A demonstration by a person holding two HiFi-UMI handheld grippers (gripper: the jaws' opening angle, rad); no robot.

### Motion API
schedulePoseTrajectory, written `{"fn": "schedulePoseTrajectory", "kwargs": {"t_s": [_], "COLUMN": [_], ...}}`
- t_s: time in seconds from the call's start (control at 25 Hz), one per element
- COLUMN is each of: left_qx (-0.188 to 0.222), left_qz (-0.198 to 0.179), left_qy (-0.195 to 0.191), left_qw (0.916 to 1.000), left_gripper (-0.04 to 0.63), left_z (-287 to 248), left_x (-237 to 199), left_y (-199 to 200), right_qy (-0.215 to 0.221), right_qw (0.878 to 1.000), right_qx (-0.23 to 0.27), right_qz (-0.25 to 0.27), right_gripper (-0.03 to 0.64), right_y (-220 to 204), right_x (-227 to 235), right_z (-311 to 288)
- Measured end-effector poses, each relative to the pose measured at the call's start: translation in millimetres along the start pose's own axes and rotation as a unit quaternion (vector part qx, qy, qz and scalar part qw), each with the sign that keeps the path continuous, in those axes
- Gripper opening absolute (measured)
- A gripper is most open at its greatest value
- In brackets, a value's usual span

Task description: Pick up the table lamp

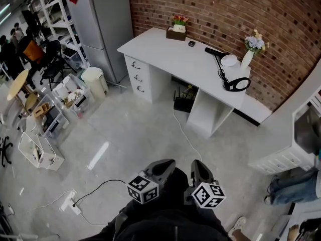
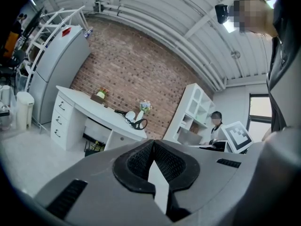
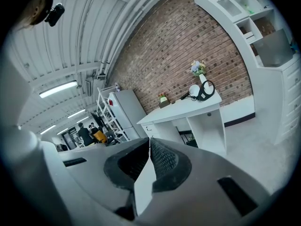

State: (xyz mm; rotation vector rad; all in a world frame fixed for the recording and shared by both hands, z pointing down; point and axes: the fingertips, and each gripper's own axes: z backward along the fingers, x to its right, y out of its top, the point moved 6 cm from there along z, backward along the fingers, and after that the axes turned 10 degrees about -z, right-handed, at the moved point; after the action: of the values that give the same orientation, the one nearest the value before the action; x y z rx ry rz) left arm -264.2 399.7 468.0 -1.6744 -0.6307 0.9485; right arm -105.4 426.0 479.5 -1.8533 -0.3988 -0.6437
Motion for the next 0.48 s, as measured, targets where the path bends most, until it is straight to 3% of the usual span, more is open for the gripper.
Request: {"fn": "schedulePoseTrajectory", "kwargs": {"t_s": [0.48], "left_qx": [-0.013], "left_qz": [0.015], "left_qy": [0.004], "left_qw": [0.9998], "left_gripper": [0.009], "left_z": [-32], "left_x": [-33], "left_y": [2], "right_qy": [0.008], "right_qw": [1.000], "right_qx": [-0.003], "right_qz": [-0.005], "right_gripper": [0.014], "right_y": [13], "right_x": [2], "right_z": [-42]}}
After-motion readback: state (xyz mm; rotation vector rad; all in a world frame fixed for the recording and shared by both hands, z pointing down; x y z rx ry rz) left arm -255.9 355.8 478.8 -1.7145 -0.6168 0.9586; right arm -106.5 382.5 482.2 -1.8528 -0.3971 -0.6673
